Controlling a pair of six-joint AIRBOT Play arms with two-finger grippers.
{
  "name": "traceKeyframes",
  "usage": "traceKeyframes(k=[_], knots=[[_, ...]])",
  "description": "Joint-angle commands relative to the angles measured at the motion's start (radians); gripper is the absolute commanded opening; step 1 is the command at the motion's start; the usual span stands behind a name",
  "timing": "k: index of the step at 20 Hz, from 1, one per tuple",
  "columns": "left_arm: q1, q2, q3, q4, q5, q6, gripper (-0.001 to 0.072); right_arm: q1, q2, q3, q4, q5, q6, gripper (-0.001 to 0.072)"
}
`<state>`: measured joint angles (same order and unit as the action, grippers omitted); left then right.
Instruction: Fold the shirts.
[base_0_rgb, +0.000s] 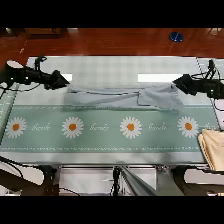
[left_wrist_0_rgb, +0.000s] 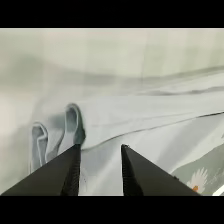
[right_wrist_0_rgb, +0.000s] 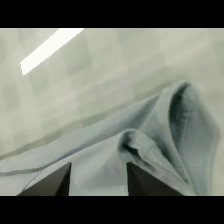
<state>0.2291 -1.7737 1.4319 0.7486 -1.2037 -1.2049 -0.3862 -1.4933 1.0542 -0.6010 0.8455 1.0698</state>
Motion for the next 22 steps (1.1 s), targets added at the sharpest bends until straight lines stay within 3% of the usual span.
traceKeyframes(k=[1,2,4,6,10,16,18,20,22], knots=[[0.071,0.029,0.097,0.0,-0.039,-0.001,0.0336,-0.037,0.07,0.075,-0.125,0.068,0.006,0.0445],[0.097,0.056,0.109,0.0,-0.05,-0.001,0.0335,-0.05,0.097,0.102,-0.25,0.068,0.081,0.0445],[0.124,0.105,0.109,0.0,-0.078,-0.001,0.0335,-0.06,0.112,0.143,-0.512,0.121,0.201,0.0551],[0.125,0.13,0.109,0.0,-0.135,-0.001,0.0334,-0.06,0.08,0.145,-0.592,0.208,0.175,0.06],[0.097,0.132,0.107,0.004,-0.201,-0.001,0.0323,-0.063,-0.065,0.145,-0.462,0.302,0.146,0.0603],[0.052,0.132,0.107,0.005,-0.203,-0.001,0.0318,-0.057,-0.232,0.145,-0.171,0.299,0.11,0.0601],[0.043,0.132,0.107,0.006,-0.203,-0.001,0.0317,-0.031,-0.268,0.145,-0.145,0.294,0.108,0.0598],[0.036,0.132,0.107,0.006,-0.203,-0.002,0.0317,0.006,-0.282,0.145,-0.146,0.28,0.108,0.0567],[0.032,0.132,0.107,0.006,-0.204,-0.005,0.0317,0.023,-0.282,0.145,-0.138,0.27,0.104,0.0302]])
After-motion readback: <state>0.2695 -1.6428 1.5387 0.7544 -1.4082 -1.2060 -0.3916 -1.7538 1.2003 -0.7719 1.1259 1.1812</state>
